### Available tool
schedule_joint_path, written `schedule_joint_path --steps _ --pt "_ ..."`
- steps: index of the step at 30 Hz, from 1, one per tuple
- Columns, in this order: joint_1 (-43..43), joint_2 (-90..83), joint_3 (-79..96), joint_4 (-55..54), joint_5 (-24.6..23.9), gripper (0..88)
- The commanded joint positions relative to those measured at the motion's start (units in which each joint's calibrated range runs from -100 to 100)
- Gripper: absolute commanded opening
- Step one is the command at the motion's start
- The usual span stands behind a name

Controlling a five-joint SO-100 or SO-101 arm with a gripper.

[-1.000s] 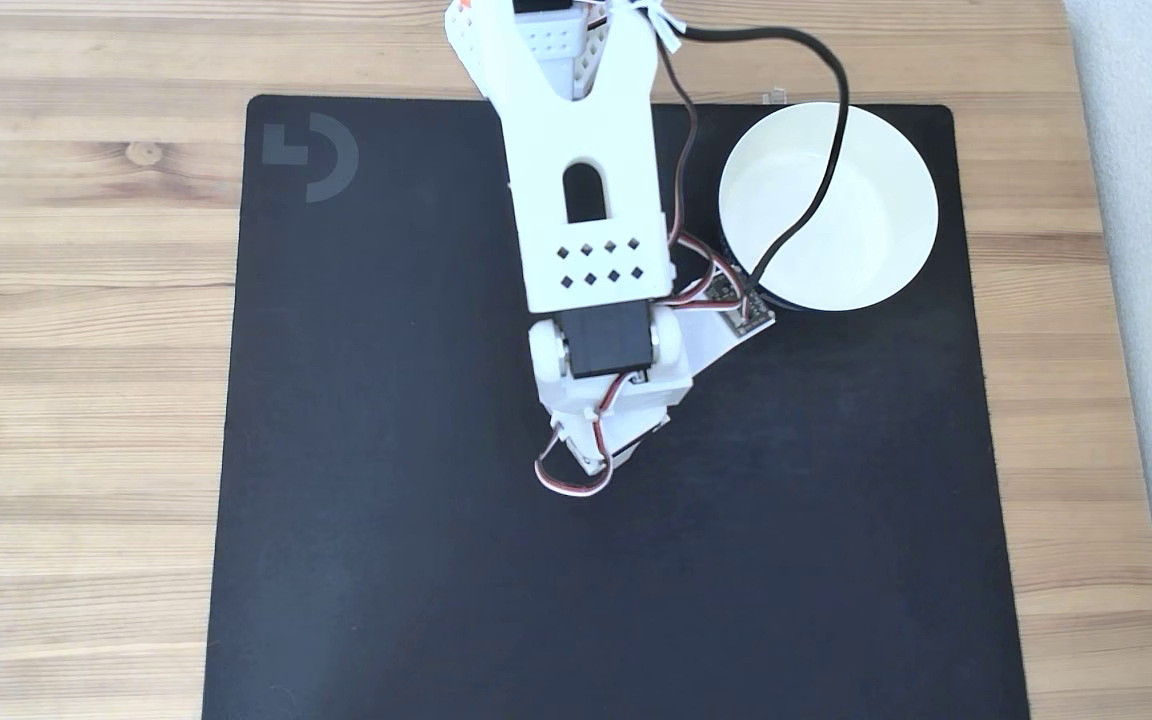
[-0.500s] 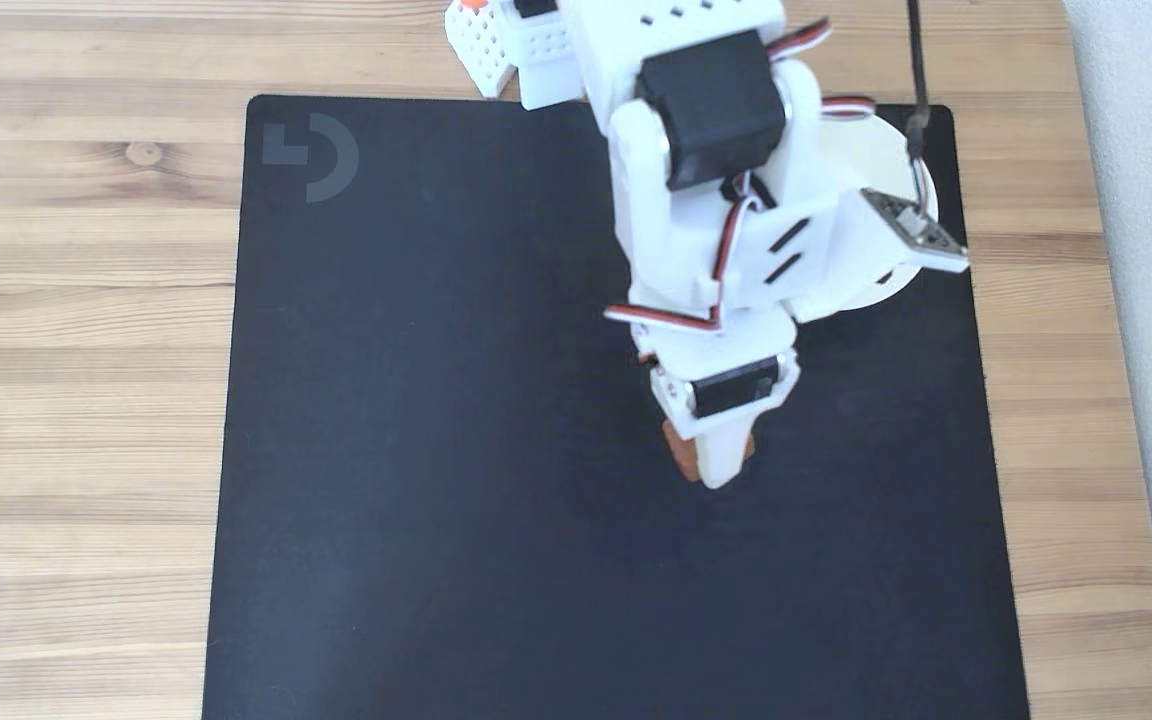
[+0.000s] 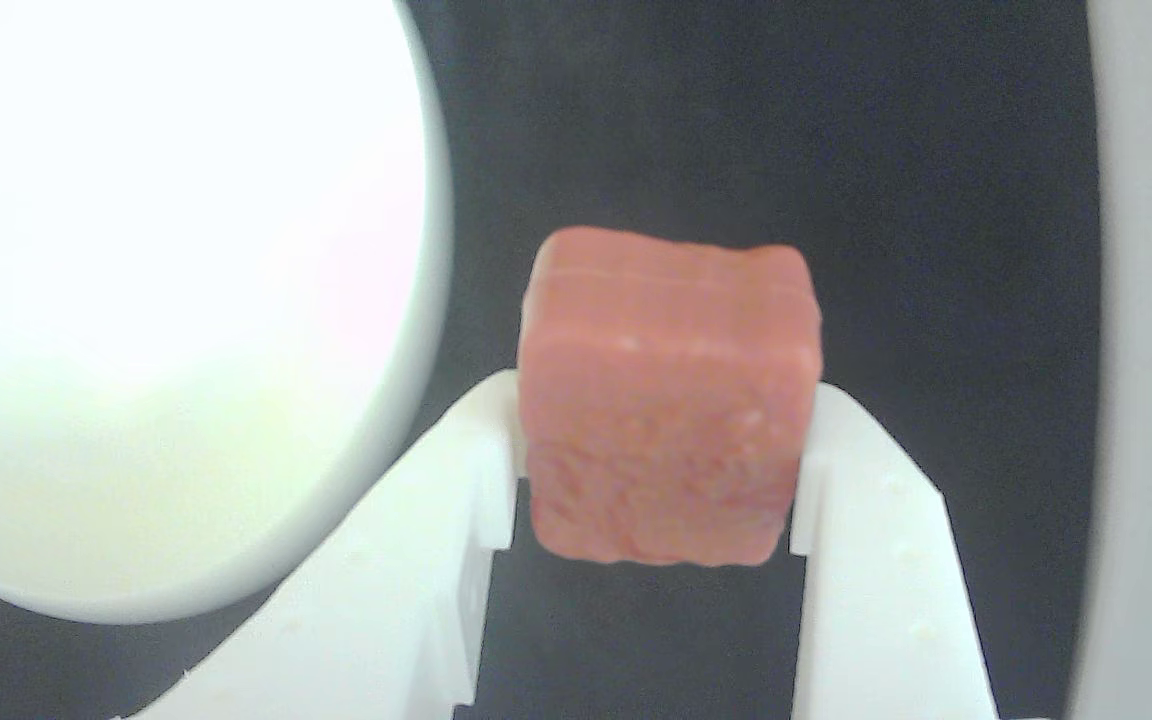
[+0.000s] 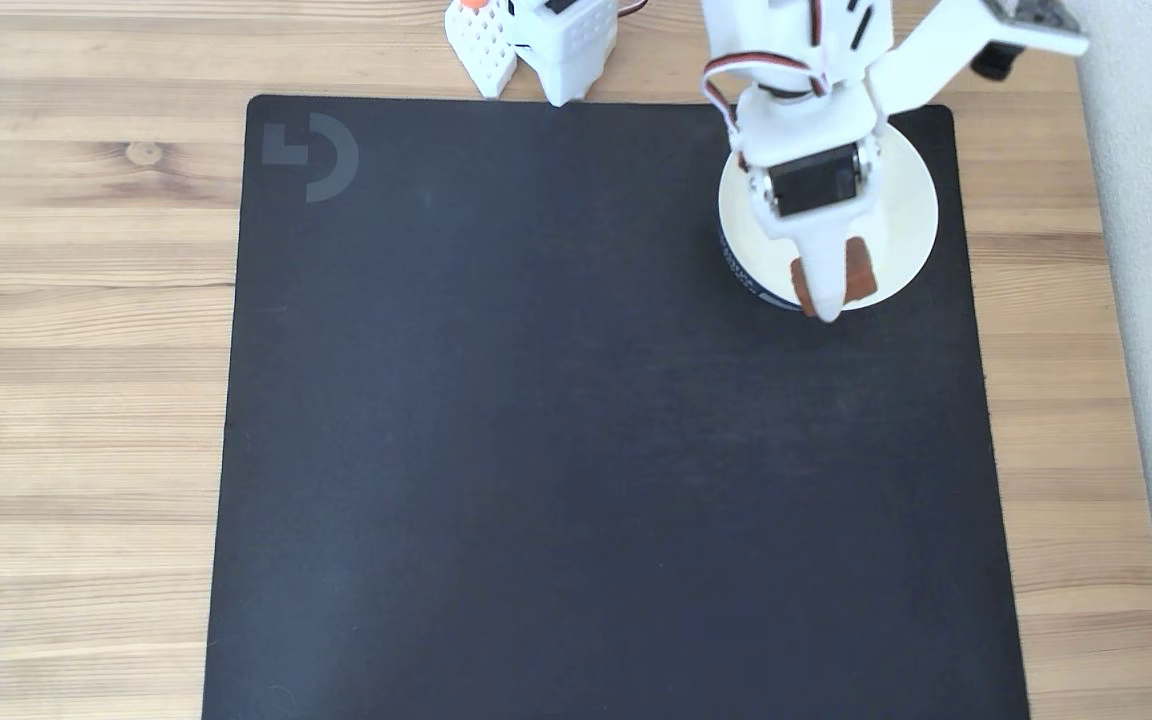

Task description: Pick up the toy and place it on the plate

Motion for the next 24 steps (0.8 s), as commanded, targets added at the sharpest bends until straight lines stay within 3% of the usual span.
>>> schedule_joint_path --steps 1,9,18,24 --pt "-6.30 -7.75 9.35 -5.23 -2.17 3.0" --pt "-10.90 -13.58 20.53 -8.20 -5.14 3.0" --pt "-10.48 -24.67 36.39 -8.20 -7.91 3.4" --pt "-10.73 -28.67 38.82 -8.28 -6.19 23.4"
